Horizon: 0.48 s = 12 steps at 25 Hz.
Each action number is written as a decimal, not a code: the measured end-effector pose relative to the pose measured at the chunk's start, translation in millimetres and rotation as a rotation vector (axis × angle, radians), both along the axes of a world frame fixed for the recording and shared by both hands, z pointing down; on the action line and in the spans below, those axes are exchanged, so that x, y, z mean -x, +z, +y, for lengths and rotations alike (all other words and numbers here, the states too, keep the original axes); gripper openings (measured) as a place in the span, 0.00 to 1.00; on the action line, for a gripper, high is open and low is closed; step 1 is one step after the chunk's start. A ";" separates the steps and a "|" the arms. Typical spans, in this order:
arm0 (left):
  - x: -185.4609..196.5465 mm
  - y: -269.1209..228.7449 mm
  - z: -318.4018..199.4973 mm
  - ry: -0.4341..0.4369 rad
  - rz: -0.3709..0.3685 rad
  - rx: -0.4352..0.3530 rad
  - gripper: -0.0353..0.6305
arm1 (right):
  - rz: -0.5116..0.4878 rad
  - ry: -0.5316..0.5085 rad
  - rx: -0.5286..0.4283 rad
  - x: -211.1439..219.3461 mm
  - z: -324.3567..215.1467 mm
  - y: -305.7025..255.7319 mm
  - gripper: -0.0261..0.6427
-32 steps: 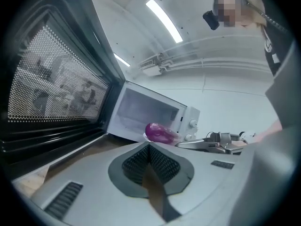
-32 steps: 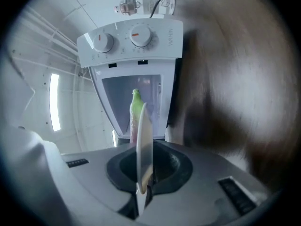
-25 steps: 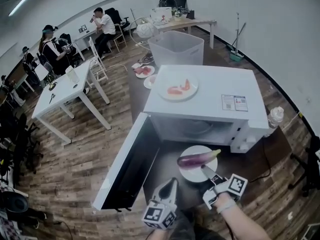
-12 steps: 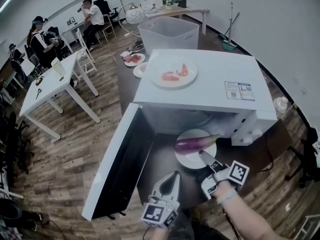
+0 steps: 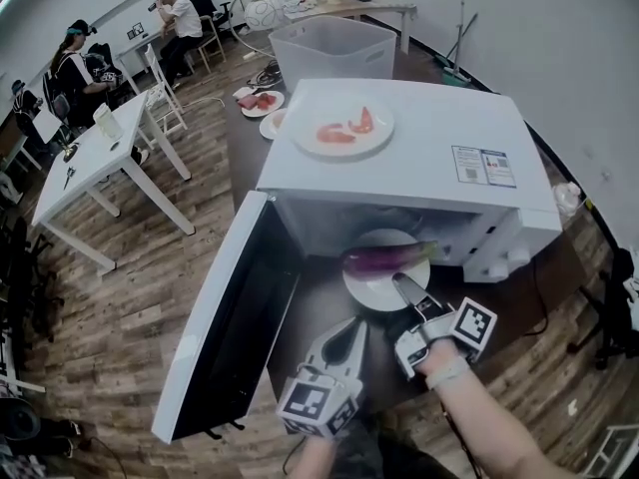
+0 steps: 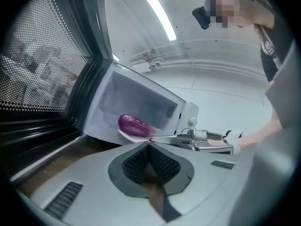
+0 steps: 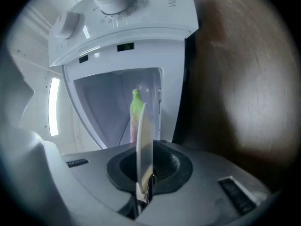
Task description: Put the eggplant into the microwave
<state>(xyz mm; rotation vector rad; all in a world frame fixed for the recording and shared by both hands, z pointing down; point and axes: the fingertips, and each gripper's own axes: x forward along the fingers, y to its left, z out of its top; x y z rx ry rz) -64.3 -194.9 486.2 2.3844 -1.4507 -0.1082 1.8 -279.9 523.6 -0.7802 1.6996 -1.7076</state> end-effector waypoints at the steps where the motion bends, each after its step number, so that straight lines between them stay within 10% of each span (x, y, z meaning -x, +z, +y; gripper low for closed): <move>1: -1.5 -2.5 -2.9 0.004 -0.001 0.001 0.06 | 0.000 0.001 0.000 1.4 -2.6 -0.8 0.05; 12: -14.3 8.0 -24.9 0.032 0.007 0.037 0.06 | 0.014 0.018 0.011 3.6 -16.8 3.1 0.05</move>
